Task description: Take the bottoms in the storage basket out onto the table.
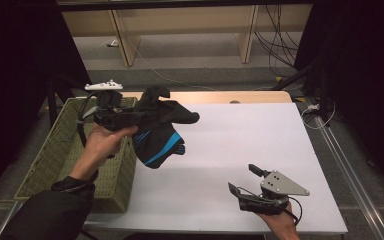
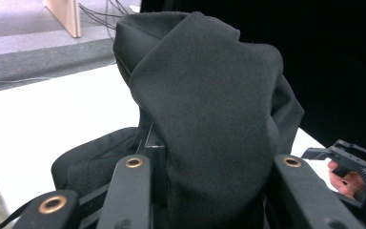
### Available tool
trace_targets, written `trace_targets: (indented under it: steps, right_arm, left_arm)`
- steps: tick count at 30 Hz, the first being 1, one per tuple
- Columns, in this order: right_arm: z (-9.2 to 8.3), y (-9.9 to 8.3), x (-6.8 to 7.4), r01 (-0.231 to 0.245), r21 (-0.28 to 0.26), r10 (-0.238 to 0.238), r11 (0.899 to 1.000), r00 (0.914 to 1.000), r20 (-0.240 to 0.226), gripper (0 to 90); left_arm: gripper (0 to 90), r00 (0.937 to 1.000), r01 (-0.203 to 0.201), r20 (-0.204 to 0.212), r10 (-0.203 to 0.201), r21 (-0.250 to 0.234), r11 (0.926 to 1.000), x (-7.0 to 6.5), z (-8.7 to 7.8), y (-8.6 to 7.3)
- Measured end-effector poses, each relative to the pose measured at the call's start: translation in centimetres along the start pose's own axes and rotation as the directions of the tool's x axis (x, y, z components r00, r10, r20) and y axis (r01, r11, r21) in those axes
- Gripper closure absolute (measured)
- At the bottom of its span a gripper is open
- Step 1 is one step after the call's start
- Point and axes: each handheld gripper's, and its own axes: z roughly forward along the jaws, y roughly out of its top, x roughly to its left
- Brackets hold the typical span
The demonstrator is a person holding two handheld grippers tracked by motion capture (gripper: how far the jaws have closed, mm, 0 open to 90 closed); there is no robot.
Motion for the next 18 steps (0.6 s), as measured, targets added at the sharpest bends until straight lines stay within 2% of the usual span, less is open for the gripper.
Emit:
trace_targets:
  steps: [9, 18]
  right_arm:
    - [-0.1, 0.0, 0.0, 0.0, -0.006, 0.0, 1.0, 1.0, 0.004, 16.8]
    - [-0.3, 0.1, -0.2, -0.001, -0.013, 0.001, 1.0, 0.9999, 0.012, 16.8]
  left_arm:
    - [64.0, 0.9975, -0.02, 0.067, 0.02, 0.002, 0.9998, -2.6, 3.1, 0.6]
    - [64.0, 0.9946, -0.021, 0.102, 0.019, 0.016, 0.9997, -3.9, 5.1, 0.5]
